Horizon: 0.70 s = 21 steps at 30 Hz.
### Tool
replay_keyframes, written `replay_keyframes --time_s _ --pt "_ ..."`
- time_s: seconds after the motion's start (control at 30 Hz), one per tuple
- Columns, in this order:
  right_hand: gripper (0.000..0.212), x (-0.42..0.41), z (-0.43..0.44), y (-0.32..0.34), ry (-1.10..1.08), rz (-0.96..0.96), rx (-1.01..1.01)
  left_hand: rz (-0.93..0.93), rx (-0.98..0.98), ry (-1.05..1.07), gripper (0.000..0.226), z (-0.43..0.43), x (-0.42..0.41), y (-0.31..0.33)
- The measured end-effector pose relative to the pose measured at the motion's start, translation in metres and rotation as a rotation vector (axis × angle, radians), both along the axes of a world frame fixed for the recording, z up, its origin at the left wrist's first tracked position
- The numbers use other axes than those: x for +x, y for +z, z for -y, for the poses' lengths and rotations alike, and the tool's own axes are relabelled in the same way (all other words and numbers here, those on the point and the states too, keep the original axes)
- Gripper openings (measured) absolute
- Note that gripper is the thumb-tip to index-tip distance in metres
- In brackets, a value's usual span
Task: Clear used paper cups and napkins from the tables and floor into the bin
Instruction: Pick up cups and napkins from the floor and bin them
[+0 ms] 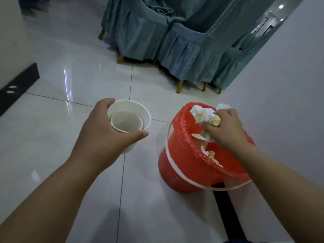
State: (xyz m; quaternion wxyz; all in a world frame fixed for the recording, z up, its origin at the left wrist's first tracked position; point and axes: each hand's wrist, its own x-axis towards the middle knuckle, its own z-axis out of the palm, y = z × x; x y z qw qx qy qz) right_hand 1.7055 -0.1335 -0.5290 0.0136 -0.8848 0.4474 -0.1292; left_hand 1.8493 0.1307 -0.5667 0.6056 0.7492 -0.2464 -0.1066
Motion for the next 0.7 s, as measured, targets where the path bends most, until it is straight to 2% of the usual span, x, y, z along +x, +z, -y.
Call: replay_keyframes --time_s 0.13,0.23,0.3,0.4,0.47,0.6,0.7 --pt "0.071 -0.009 0.020 -0.022 -0.056 -0.146 0.262 0.023 0.007 0.001 0.090 0.018 -0.018 0.009" --pt "0.074 -0.009 0.029 -0.028 -0.041 -0.107 0.358 0.009 -0.008 -0.019 0.085 0.036 -0.033 0.010" --pt "0.062 -0.013 0.026 -0.024 -0.005 0.065 0.405 -0.001 -0.028 -0.019 0.085 0.048 -0.044 0.010" --pt "0.027 -0.026 0.008 -0.012 0.019 0.450 0.487 0.008 -0.101 0.000 0.091 0.069 -0.062 0.017" --pt "0.011 -0.039 0.000 -0.003 0.004 0.657 0.489 0.018 -0.149 -0.023 0.086 0.089 -0.072 0.029" --pt "0.006 -0.068 0.001 0.019 -0.079 0.940 0.435 0.033 -0.194 -0.114 0.082 0.138 -0.089 0.055" --pt "0.007 -0.085 0.011 0.021 -0.177 1.025 0.431 0.054 -0.084 -0.199 0.089 0.178 -0.098 0.061"
